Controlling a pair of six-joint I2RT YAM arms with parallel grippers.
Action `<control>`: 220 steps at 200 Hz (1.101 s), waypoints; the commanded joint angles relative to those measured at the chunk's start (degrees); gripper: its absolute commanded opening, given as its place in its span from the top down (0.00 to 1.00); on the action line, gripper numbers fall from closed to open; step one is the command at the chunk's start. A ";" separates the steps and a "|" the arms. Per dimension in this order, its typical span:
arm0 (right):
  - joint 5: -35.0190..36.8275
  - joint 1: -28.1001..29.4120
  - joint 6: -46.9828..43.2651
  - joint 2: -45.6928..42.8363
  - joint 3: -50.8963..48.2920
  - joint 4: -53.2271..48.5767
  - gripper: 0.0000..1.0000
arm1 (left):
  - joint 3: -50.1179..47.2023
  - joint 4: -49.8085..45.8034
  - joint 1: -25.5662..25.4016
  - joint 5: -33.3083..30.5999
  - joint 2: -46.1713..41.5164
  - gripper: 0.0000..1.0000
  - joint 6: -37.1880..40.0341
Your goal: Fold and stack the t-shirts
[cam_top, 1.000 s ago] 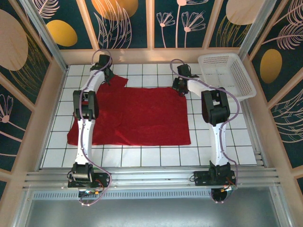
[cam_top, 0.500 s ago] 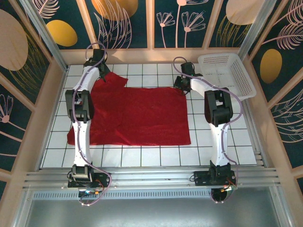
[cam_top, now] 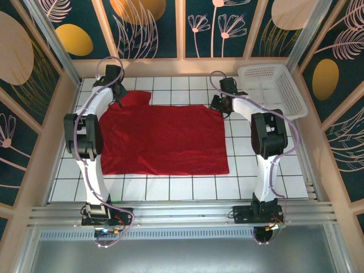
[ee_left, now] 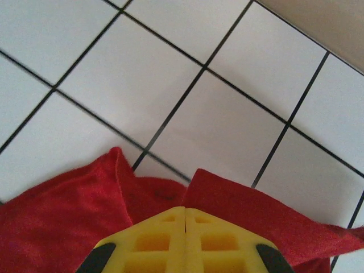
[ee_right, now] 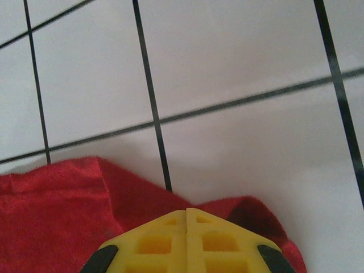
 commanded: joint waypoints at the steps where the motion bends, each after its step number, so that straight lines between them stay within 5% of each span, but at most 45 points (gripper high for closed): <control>1: 1.55 0.96 -0.04 -5.17 -3.29 1.14 1.00 | -6.21 3.15 0.26 -2.95 -7.75 1.00 -2.41; 141: 5.95 3.99 4.63 -28.83 -28.05 -0.44 1.00 | -39.11 -3.07 3.38 -5.02 -49.37 1.00 -9.04; 220: 4.67 4.68 6.22 -34.34 -37.85 -1.01 1.00 | -53.36 -6.96 3.38 -11.57 -59.87 1.00 -11.99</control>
